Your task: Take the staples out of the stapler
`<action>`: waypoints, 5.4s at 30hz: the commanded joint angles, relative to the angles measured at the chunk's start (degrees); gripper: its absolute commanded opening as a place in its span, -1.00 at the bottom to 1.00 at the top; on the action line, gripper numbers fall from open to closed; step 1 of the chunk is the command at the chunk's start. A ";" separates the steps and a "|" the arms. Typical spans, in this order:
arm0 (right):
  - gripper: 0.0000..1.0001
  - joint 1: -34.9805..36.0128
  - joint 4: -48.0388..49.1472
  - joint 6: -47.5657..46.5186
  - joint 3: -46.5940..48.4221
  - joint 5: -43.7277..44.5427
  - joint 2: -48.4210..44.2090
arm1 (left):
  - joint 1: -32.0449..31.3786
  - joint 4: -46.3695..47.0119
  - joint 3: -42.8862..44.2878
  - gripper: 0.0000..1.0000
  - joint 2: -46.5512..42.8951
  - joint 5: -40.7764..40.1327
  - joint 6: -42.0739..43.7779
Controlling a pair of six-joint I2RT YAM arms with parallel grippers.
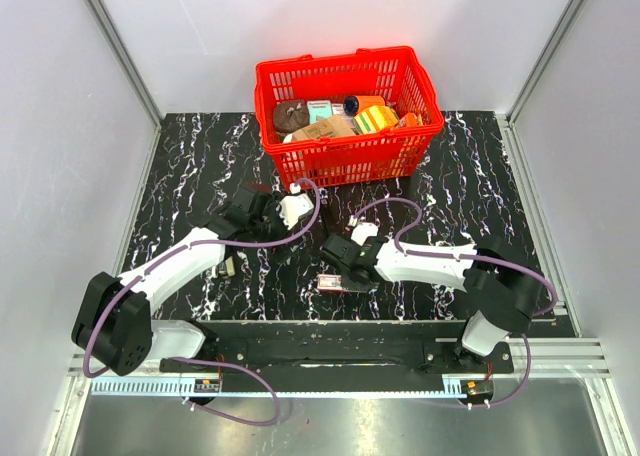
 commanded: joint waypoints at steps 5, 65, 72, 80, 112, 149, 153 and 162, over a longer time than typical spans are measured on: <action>-0.70 -0.28 2.48 -0.68 2.59 -0.85 1.65 | 0.07 0.78 -0.69 0.93 -0.79 -0.21 1.00; -0.40 0.95 5.90 -4.64 -1.36 7.06 -12.85 | -0.02 2.54 3.80 0.53 17.50 -10.32 -6.65; -0.41 0.68 6.87 -5.08 -1.89 7.06 -12.67 | 0.07 -1.14 4.40 -0.01 17.14 -5.40 -7.09; -0.43 0.51 6.87 -5.08 -2.41 7.67 -13.81 | 0.07 -3.26 5.81 -0.38 19.25 -2.41 -6.91; -0.24 0.07 12.30 -12.27 3.47 10.14 -20.05 | 8.49 -17.32 29.08 -1.00 7.92 24.90 -17.53; -0.01 0.24 34.38 -23.62 12.53 5.12 -15.31 | 14.66 16.60 13.29 -1.00 0.27 40.84 -65.45; -0.07 0.24 32.89 -22.57 12.97 7.67 -14.78 | 14.66 16.78 13.37 -1.00 0.44 41.01 -65.80; -0.36 0.24 34.12 -22.39 13.23 8.64 -13.55 | 14.75 18.18 12.85 -0.99 0.00 42.15 -67.47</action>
